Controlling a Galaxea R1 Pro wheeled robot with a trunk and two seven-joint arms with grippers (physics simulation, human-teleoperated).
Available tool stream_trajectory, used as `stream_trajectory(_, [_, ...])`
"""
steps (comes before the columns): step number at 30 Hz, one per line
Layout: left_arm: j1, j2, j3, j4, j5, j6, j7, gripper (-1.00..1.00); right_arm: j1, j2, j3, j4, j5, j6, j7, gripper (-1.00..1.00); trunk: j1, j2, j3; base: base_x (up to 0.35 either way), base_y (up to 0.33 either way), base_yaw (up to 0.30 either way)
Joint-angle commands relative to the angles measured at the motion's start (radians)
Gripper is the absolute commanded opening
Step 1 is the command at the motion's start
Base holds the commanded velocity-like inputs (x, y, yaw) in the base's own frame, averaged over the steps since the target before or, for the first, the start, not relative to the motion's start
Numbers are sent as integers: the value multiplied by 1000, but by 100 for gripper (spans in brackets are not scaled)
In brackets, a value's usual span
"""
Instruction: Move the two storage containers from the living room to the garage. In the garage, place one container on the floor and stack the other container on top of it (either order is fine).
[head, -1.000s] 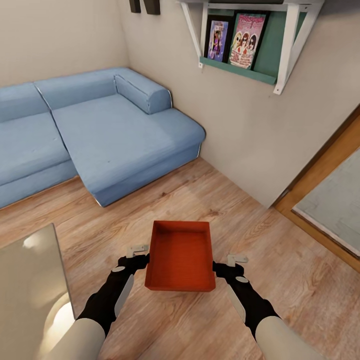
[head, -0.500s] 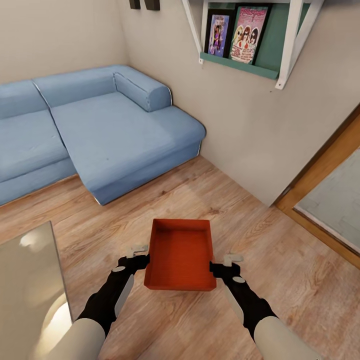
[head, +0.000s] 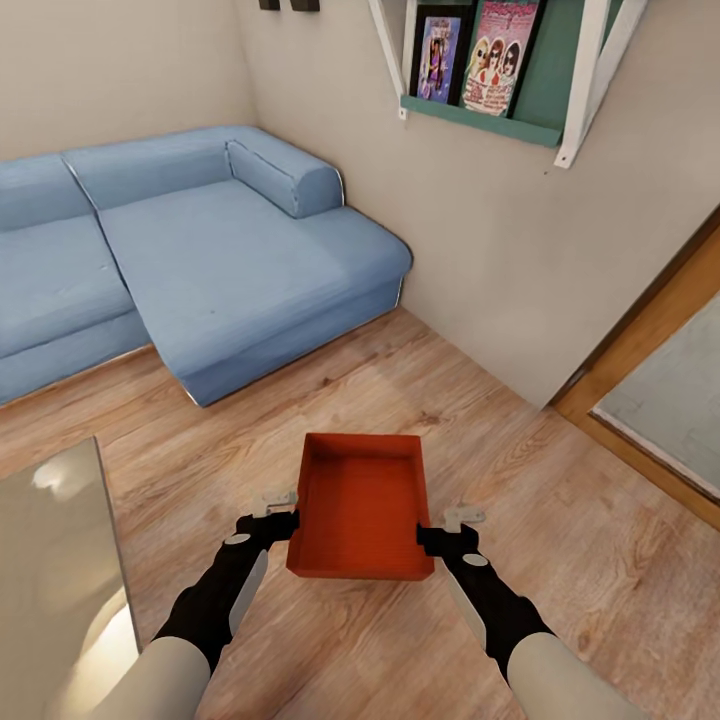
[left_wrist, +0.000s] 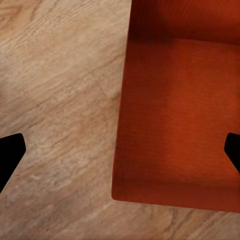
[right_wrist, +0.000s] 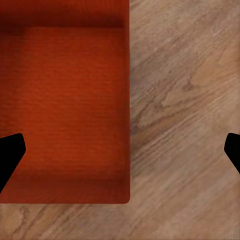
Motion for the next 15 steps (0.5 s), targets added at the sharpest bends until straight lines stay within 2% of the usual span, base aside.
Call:
stream_trajectory(1, [0,1,-4,-2,8,5,8,100,0,-1,7,-2,-10,5,-9,100,4,-8,-4,0,0,0])
stream_trajectory(4, [0,1,-4,-4,8,5,8,100,0,-1,6,-2,-12,5,-9,100,15,-29,-13,0,0,0])
stream_trajectory(15, [0,1,-2,-7,10,5,8,100,0,-1,10,-2,-12,5,-10,100,15,-29,-13,0,0,0])
